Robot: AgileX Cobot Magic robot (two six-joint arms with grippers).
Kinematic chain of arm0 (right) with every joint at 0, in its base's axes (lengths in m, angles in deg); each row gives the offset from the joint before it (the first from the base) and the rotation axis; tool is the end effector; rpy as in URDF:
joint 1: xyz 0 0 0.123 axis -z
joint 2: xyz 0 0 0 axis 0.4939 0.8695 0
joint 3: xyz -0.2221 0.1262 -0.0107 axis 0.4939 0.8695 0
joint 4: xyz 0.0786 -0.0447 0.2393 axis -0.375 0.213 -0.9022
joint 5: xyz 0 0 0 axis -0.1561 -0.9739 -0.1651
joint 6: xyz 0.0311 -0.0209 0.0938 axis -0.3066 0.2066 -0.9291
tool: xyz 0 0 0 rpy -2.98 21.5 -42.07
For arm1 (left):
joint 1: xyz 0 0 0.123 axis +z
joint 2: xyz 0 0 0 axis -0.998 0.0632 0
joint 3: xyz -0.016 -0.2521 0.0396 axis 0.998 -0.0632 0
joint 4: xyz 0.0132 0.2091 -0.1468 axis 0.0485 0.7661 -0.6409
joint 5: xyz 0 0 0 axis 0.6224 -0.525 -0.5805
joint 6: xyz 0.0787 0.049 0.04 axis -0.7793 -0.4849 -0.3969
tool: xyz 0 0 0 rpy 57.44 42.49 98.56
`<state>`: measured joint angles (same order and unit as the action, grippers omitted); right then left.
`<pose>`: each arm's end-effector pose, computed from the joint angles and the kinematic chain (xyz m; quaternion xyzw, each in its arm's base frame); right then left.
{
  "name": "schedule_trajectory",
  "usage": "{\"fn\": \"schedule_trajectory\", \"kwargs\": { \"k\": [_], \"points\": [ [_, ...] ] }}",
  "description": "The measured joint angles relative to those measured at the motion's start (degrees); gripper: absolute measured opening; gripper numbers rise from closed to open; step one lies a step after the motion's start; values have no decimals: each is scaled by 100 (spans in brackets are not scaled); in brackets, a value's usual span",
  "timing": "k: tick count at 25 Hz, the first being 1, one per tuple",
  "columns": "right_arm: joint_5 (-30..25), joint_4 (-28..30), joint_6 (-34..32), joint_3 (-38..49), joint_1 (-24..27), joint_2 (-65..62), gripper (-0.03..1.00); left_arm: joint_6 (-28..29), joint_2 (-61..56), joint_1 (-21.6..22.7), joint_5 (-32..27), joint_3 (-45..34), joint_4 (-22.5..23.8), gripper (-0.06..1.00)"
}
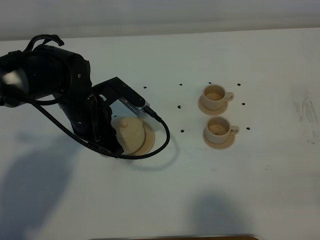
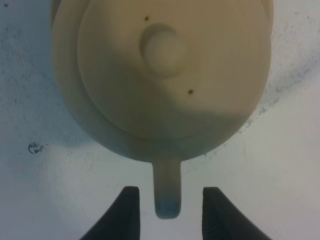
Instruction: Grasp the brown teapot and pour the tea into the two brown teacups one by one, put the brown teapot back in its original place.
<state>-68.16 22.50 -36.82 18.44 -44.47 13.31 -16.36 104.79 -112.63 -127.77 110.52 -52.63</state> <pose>0.0368 0.0097 0.2748 -0.0918 0.8665 0.0753 0.4849 0.3048 -0.1553 0.1324 0.3717 0.9246 -0.0284 0.0786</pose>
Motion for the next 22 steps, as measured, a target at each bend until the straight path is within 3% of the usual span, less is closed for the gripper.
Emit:
{"fn": "schedule_trajectory", "kwargs": {
  "k": [16, 19, 22],
  "points": [
    [0, 0, 0, 0, 0, 0, 44, 6, 199, 0, 245, 0, 0, 29],
    [0, 0, 0, 0, 0, 0, 44, 90, 212, 0, 288, 0, 0, 24],
    [0, 0, 0, 0, 0, 0, 44, 103, 212, 0, 293, 0, 0, 11]
  ]
}}
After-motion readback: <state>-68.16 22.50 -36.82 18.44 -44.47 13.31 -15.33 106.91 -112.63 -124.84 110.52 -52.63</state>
